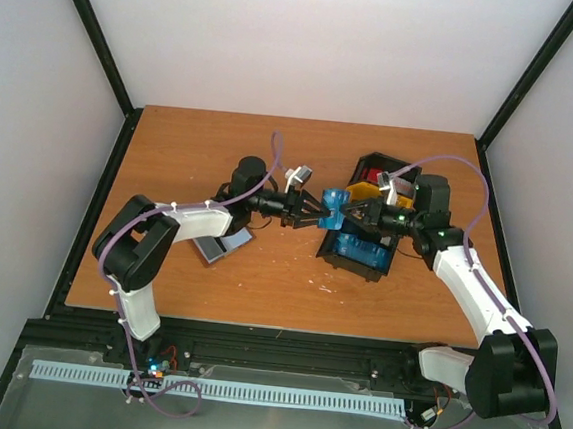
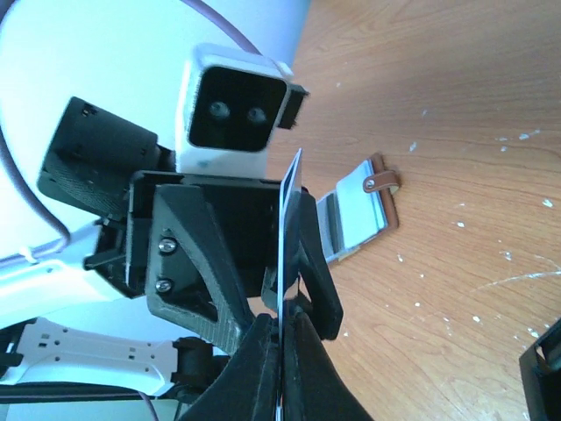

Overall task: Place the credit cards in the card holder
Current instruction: Pick up the credit card from the storage box.

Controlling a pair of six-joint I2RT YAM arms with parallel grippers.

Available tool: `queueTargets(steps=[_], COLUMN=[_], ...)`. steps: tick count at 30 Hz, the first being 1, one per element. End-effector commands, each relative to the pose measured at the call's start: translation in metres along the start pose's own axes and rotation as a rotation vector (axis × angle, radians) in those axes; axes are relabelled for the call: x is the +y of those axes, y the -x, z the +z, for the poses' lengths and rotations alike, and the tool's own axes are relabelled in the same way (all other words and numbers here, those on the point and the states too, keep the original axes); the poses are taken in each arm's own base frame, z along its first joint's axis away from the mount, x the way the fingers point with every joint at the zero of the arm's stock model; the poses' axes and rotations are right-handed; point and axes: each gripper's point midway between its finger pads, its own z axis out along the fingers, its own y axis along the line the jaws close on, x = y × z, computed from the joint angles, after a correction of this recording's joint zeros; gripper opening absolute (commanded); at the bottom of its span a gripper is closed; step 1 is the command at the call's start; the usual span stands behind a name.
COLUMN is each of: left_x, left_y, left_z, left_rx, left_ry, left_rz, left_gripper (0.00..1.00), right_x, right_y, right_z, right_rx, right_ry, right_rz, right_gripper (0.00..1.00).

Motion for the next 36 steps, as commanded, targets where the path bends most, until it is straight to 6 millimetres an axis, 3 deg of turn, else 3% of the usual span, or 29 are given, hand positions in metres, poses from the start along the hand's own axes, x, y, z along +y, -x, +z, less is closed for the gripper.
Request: queueTargets(steps=[1, 8, 13, 16, 22, 31, 36], left_x=[-0.026, -0.05, -0.066, -0.075, -0.092, -0.104, -0.104], left_y=[-0.004, 0.001, 0.0, 0.0, -0.001, -0.003, -0.003], left_z=[-0.001, -0.003, -0.007, -0.009, -0.014, -0.016, -0.016], left_rx=[0.012, 0.0, -0.012, -0.018, -0.027, -0.027, -0.024], left_ry=[-0.09, -0.116, -0.13, -0.137, -0.153, -0.168, -0.171], left_rz=[0.041, 0.112, 0.148, 0.162, 0.196, 0.222, 0.227], left_gripper=[0.32, 0.01, 0.01, 0.0, 0.01, 0.01, 0.01], right_x=[0.023, 0.038, 0.051, 0.056, 0.055, 0.029, 0.033], right_y=[0.007, 0.013, 0.021, 0.029, 0.045, 0.044, 0.035], right_z=[-0.01, -0.017, -0.022, -0.025, -0.03, -0.021, -0.016], right_rx=[-0.027, -0.038, -0.065, -0.105, -0.195, -0.183, -0.112], right_ry=[0.098, 0.153, 0.174, 0.173, 0.138, 0.06, 0.106], right_rz=[-0.033, -0.047, -0.055, -0.037, 0.015, 0.094, 0.095], right_gripper=[0.03, 0.03, 0.23, 0.29, 0.25, 0.11, 0.17])
